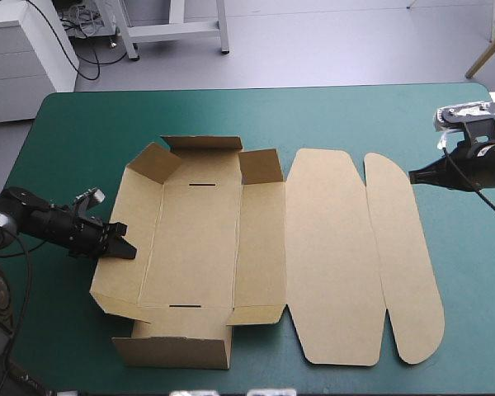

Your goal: Fold the box

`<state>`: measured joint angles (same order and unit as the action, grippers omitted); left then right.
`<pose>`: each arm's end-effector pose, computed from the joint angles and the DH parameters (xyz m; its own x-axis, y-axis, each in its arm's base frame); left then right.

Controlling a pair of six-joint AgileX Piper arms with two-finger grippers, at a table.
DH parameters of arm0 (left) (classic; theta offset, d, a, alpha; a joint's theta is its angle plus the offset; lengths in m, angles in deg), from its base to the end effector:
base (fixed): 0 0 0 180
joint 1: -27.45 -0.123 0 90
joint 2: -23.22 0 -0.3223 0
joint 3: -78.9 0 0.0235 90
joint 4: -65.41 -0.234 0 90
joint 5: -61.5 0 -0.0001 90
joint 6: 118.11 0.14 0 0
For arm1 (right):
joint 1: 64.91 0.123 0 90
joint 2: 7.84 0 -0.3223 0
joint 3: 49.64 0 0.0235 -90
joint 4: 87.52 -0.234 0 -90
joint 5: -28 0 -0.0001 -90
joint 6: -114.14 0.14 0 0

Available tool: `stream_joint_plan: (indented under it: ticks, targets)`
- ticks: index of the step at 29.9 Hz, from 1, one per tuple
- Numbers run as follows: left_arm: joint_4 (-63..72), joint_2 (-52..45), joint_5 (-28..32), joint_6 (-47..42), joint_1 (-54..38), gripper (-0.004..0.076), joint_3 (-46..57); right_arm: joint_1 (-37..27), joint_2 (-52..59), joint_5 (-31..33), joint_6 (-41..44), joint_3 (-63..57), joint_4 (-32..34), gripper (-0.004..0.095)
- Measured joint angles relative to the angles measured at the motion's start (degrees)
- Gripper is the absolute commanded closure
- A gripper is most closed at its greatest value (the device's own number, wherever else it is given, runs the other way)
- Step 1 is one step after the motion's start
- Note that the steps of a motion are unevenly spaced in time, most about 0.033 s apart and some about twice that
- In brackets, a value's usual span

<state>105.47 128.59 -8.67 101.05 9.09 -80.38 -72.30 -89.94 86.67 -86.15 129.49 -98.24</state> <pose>0.2804 0.0037 0.2055 -0.9981 -0.0004 -0.0614 0.0379 0.7831 -0.6207 0.2722 -0.0129 0.3864 -0.7547 -0.1542 -0.6377 -0.1684 0.9850 -0.0389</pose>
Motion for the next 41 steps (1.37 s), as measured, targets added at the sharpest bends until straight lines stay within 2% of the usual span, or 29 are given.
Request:
stream_joint_plan:
  ticks: [10,18,27,33,41]
  targets:
    - [2.96,0.15,0.74,5.49,2.30,0.0734,-0.26,0.00,0.06,-1.49,-0.06,0.00,-0.13,0.0927]
    - [-1.41,-1.35,1.47,4.33,11.02,0.0734,-8.56,0.00,3.89,-2.68,-1.10,-0.04,-0.07,0.0927]
    - [-18.77,-1.39,0.32,-3.27,25.19,0.0734,-26.19,0.00,11.22,-4.94,-1.47,-0.04,-0.07,0.0927]
    - [-31.32,-1.39,-0.83,-5.01,35.51,0.0734,-38.48,0.00,13.62,-5.13,-1.28,-0.04,0.16,0.0927]
    - [-42.31,-1.39,-1.31,-3.86,46.30,0.0734,-43.60,0.00,13.73,-3.38,-0.45,-0.04,0.16,0.0927]
